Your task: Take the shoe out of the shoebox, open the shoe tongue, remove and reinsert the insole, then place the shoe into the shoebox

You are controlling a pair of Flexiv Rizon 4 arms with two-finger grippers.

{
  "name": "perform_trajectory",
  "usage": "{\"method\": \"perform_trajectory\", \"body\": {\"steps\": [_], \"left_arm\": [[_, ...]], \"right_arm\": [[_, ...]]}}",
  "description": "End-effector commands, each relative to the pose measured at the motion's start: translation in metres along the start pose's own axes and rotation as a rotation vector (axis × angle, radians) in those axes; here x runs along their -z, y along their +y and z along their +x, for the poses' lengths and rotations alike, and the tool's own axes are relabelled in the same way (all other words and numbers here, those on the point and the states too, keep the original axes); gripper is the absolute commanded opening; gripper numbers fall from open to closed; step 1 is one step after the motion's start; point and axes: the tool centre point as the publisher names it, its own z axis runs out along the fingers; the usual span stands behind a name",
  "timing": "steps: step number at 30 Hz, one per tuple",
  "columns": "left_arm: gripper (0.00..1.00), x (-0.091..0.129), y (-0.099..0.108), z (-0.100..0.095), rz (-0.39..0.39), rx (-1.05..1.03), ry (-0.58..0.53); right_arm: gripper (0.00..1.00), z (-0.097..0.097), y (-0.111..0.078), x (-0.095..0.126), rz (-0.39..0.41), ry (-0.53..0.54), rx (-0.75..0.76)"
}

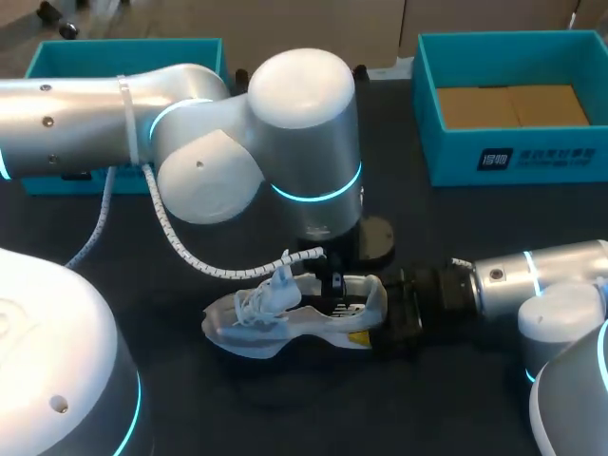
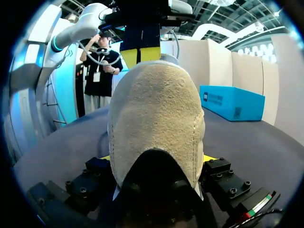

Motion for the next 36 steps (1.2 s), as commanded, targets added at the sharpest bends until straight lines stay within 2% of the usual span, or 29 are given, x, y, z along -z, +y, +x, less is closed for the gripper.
{"method": "perform_trajectory", "body": {"steps": [1,12,22,36], "left_arm": [[0.0,-0.008,0.0,-0.013,0.003,0.016,0.049],[0.0,-0.008,0.0,-0.013,0.003,0.016,0.049],[0.0,-0.031,0.003,-0.005,0.027,-0.02,0.089],[0.0,-0.029,0.012,0.004,0.074,-0.043,0.115]], "right_arm": [[0.0,0.0,0.001,0.0,0.002,-0.001,0.001],[0.0,0.0,0.001,0.0,0.002,-0.001,0.001],[0.0,0.0,0.001,0.0,0.002,-0.001,0.001],[0.0,0.0,0.001,0.0,0.002,-0.001,0.001]]}}
